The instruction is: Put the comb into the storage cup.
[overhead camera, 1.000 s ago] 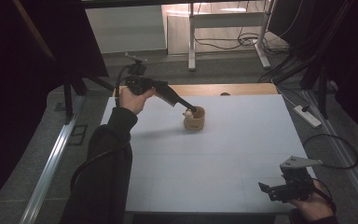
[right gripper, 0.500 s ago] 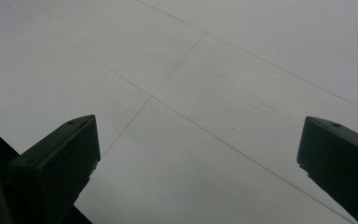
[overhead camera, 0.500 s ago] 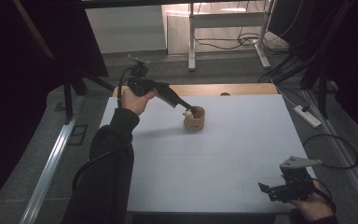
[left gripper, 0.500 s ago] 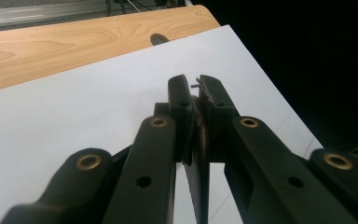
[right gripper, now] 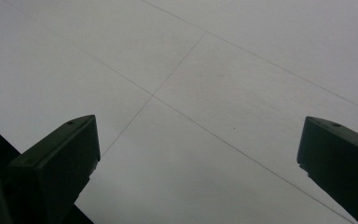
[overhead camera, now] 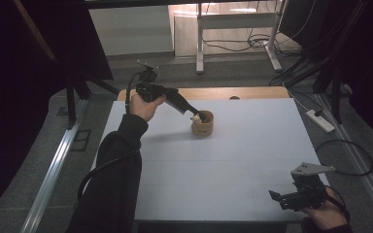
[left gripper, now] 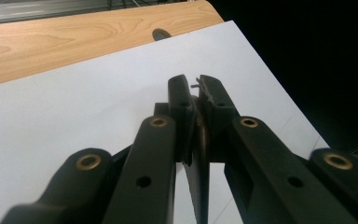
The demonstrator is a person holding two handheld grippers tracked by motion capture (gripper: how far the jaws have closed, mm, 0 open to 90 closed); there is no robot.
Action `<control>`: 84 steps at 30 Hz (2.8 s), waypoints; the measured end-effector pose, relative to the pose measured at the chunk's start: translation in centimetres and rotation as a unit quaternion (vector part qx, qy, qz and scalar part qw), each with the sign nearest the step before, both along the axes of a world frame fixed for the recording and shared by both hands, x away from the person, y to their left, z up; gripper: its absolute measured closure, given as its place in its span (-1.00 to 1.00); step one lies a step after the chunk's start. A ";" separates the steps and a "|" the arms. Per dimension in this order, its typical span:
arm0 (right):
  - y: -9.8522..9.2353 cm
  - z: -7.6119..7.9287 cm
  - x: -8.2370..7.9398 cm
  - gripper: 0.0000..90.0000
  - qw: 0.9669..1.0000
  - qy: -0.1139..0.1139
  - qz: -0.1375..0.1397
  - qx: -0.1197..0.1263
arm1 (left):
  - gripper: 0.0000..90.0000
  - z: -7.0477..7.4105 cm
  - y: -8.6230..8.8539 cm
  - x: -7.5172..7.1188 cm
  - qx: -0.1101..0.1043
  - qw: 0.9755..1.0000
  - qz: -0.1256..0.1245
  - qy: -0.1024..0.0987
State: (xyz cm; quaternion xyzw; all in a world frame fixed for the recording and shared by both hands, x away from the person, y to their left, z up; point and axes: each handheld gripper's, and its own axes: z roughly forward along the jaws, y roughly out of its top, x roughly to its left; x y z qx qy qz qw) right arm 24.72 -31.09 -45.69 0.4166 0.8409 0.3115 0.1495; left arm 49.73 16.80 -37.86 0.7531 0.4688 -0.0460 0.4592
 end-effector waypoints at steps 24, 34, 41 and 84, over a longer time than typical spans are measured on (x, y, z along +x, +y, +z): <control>0.1 0.0 0.0 -1.00 1.000 0.001 0.003 -0.003 | 0.85 -1.7 -1.1 0.4 0.006 1.000 -0.002 0.006; 0.1 0.0 0.0 -1.00 1.000 0.001 0.004 -0.003 | 0.85 -2.2 -1.8 0.5 0.009 1.000 -0.004 0.008; 0.1 -0.1 0.0 -1.00 1.000 0.002 0.005 -0.004 | 0.85 -2.4 -1.7 0.4 0.003 1.000 -0.002 0.009; 0.2 -0.1 0.0 -1.00 1.000 0.002 0.006 -0.008 | -0.51 -2.6 -1.7 -1.7 0.104 0.983 0.018 -0.151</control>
